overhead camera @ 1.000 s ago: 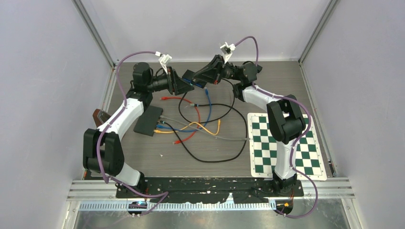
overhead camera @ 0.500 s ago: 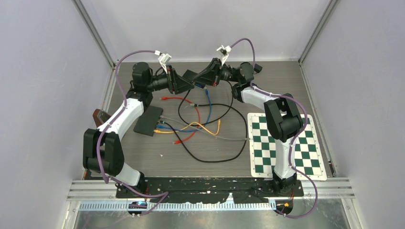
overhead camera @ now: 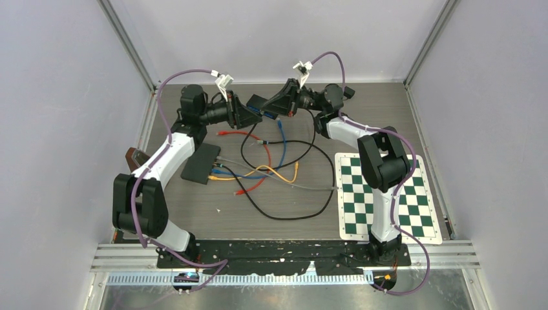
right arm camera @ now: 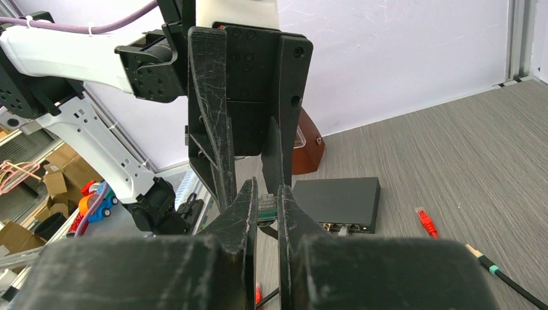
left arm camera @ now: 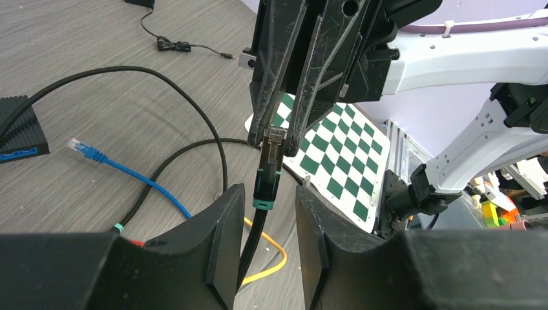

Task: Insert the plug into the switch port
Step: Pick up the connector from the center of the board.

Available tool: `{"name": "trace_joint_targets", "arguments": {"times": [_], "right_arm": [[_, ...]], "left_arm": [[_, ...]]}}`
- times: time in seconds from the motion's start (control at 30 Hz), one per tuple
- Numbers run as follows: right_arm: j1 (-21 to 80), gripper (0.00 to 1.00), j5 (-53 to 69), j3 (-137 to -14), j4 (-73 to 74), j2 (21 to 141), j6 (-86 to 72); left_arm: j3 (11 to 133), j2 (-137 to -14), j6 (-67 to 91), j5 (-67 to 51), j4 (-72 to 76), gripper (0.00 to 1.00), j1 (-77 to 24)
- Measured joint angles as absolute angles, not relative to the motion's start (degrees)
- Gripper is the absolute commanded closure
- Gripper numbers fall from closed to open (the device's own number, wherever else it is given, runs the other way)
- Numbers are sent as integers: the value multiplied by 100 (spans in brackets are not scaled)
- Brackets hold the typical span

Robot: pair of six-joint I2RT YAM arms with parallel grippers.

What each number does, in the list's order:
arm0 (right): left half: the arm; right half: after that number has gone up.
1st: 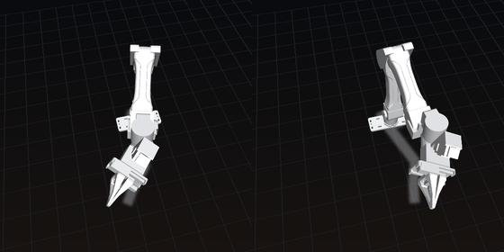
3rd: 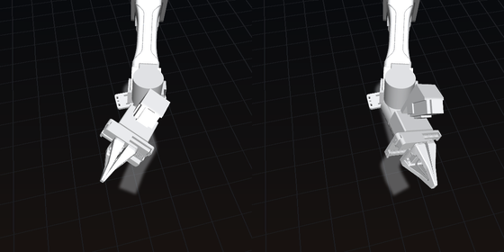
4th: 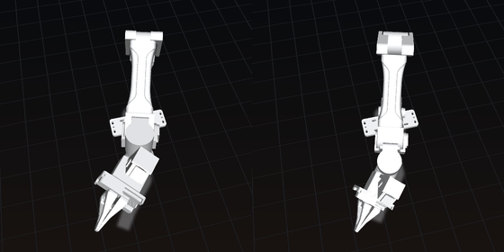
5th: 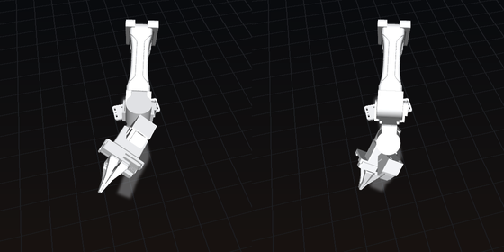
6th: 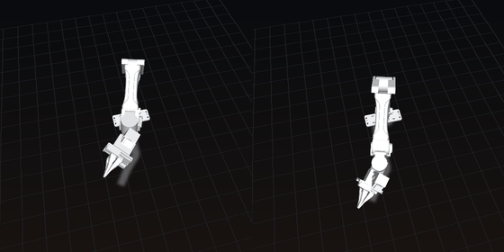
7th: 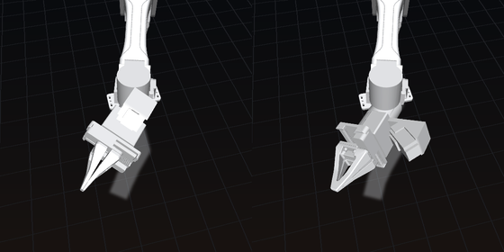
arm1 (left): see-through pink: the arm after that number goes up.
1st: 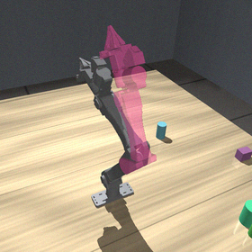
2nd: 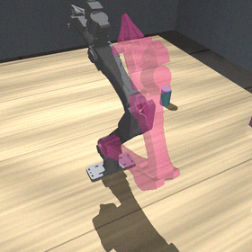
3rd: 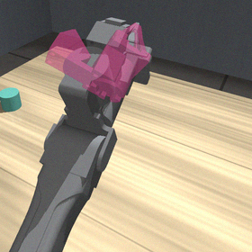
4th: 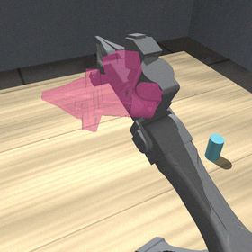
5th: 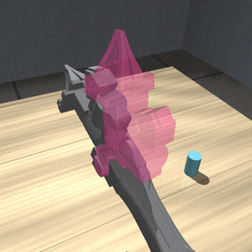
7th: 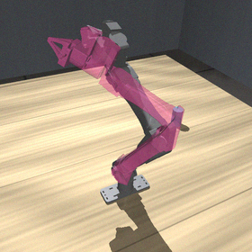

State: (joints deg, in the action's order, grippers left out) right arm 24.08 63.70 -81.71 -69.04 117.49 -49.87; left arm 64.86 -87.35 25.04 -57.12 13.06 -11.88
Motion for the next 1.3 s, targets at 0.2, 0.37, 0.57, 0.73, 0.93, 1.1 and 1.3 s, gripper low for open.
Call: {"name": "trace_joint_targets", "arguments": {"times": [0.2,0.37,0.57,0.73,0.93,1.1,1.3], "right_arm": [[2381,95,6357,-8171,-6875,11749,-4987],[2368,94,6311,-8169,-6775,11751,-4971],[2296,52,6090,-8093,-6659,11749,-4991],[2132,37,5511,-8040,-5966,11723,-4687],[1743,29,3835,-8799,-2633,11697,-2974],[1638,25,2838,-11170,-134,12589,-1629],[1695,27,2447,-13161,1236,13898,-1090]], "left_arm": [[6569,-8836,2488,-5688,1236,73,-1201],[6632,-8941,2493,-5688,1214,100,-1227],[6635,-8941,2414,-5441,1177,100,-1253],[6698,-8938,1946,-4307,517,100,-1240],[6761,-8967,1433,-2217,-237,100,-1170],[7459,-9618,1275,-1177,-864,100,-1151],[8145,-10499,1299,228,-1584,100,-1166]]}}
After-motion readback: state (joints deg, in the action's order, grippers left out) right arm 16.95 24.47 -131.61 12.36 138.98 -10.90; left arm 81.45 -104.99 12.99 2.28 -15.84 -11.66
